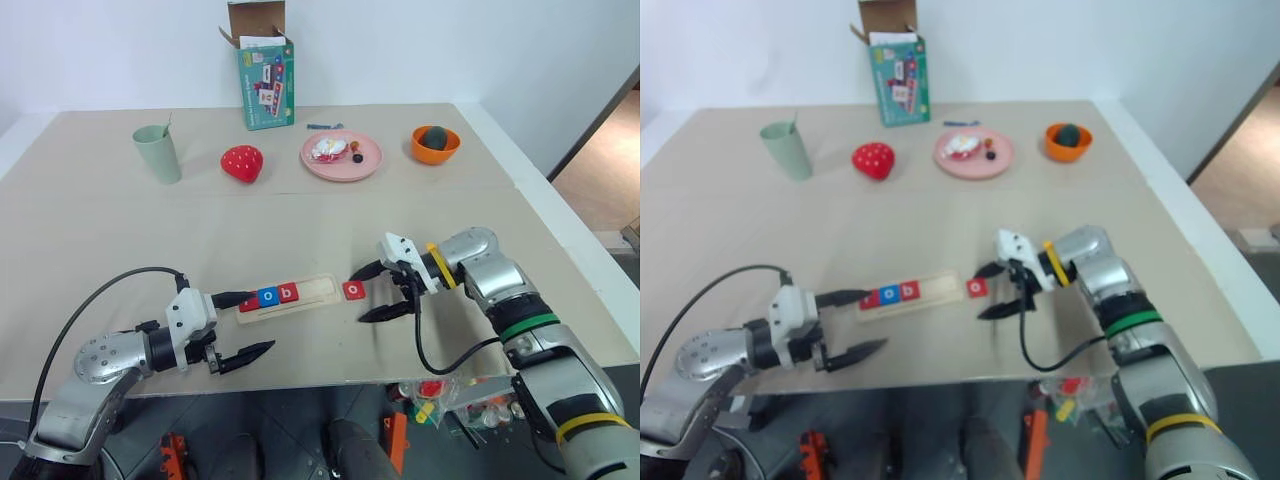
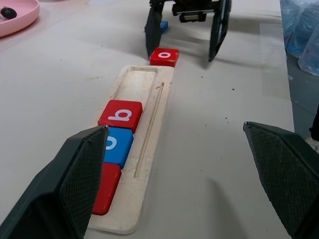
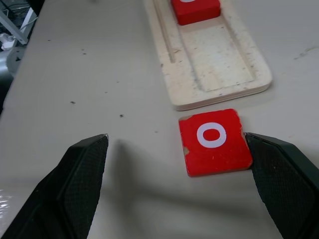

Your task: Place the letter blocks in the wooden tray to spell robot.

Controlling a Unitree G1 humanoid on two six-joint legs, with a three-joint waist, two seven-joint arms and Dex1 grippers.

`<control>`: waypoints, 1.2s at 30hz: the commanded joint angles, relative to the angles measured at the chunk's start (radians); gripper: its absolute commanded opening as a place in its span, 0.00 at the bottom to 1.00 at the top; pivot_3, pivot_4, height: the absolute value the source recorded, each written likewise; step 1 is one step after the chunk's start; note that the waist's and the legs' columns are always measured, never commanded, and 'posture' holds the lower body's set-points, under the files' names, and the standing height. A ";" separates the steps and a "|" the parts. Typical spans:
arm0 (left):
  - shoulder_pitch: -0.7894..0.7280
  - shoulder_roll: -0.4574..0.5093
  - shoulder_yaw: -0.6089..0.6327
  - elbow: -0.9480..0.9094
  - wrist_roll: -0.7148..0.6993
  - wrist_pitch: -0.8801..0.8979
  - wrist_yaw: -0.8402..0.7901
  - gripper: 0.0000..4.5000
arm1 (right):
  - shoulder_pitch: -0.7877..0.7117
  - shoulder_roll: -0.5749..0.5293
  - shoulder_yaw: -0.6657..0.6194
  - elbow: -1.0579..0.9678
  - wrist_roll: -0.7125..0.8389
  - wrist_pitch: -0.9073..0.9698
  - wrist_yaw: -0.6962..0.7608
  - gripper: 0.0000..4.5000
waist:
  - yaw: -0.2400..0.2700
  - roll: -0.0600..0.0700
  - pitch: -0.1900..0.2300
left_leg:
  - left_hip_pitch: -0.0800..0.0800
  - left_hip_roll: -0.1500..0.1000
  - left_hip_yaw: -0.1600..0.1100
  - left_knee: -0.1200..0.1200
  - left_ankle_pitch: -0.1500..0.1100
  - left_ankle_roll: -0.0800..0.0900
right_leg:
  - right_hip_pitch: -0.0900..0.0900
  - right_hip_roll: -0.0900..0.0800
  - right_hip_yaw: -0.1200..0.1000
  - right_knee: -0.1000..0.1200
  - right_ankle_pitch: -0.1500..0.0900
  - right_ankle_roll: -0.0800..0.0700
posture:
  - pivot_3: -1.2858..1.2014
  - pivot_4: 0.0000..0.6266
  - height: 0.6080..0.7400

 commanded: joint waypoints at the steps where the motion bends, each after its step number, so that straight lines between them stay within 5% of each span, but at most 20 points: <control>1: -0.016 -0.001 0.000 -0.004 0.000 -0.017 -0.009 1.00 | 0.059 -0.017 -0.008 -0.096 0.010 0.061 0.030 0.93 | 0.000 0.000 0.000 | 0.000 0.000 0.000 0.000 0.000 0.000 | 0.000 0.000 0.000 0.000 0.000 0.000 | 0.52 0.24 1.00; 6: -0.028 -0.001 -0.003 0.006 0.004 -0.019 -0.012 1.00 | 0.071 0.006 -0.020 -0.144 0.009 0.142 -0.053 0.93 | 0.000 0.000 0.000 | 0.000 0.001 0.000 0.001 0.000 0.000 | 0.001 0.001 0.000 0.000 -0.001 0.003 | 0.52 0.24 1.00; 16: -0.035 -0.024 0.005 -0.010 -0.038 -0.009 -0.026 1.00 | 0.108 0.014 -0.044 -0.174 0.005 0.147 -0.106 0.28 | 0.000 0.000 0.000 | 0.001 0.002 -0.001 0.002 0.000 0.000 | 0.001 0.003 0.000 0.000 -0.001 0.002 | 0.52 0.24 1.00; 32: -0.039 -0.021 0.014 -0.003 -0.048 -0.005 -0.046 1.00 | 0.058 -0.046 -0.091 -0.273 0.058 0.231 -0.054 0.27 | 0.000 0.000 0.000 | -0.001 0.001 -0.001 0.002 0.000 0.000 | 0.000 0.002 0.000 0.000 -0.001 0.003 | 0.52 0.24 1.00; 36: -0.024 -0.024 0.040 0.008 -0.062 0.007 -0.025 1.00 | -0.049 0.033 -0.091 -0.260 0.057 0.222 -0.109 0.27 | -0.007 0.000 0.000 | 0.000 0.003 0.002 0.003 0.000 0.000 | -0.001 0.004 0.001 0.001 0.001 0.001 | 0.52 0.24 1.00</control>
